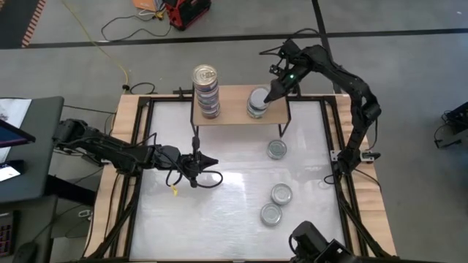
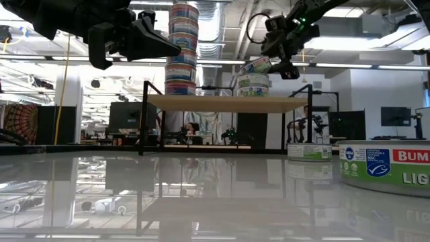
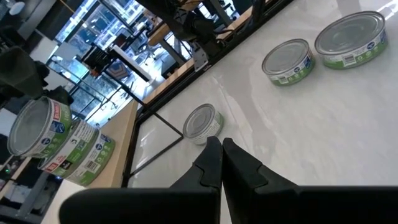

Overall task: Stack canned seafood by type on shelf
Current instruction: Stack the green tuna can on top of the green tuna can

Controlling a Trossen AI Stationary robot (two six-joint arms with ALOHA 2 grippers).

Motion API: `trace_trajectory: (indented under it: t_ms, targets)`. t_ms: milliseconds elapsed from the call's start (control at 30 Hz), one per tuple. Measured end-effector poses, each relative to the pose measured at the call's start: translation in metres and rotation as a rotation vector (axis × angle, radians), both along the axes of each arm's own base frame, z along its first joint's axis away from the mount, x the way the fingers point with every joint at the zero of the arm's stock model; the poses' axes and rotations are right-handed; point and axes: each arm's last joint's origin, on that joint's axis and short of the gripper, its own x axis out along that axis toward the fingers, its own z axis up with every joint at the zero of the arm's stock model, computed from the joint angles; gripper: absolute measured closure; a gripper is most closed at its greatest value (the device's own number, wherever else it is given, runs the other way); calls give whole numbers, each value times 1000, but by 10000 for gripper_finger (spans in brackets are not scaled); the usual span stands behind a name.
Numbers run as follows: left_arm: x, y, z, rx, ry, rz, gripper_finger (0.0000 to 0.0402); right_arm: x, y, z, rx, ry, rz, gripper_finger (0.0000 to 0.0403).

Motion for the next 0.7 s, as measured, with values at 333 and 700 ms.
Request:
trace_trajectory:
  t_ms: [333,700]
  targets:
    - [0,0,0,0,2,0,402,1,6,-1,-9,73,-2,127]
    - [0,0,0,0,2,0,401,-2,8,-3,-25,152,-19,127]
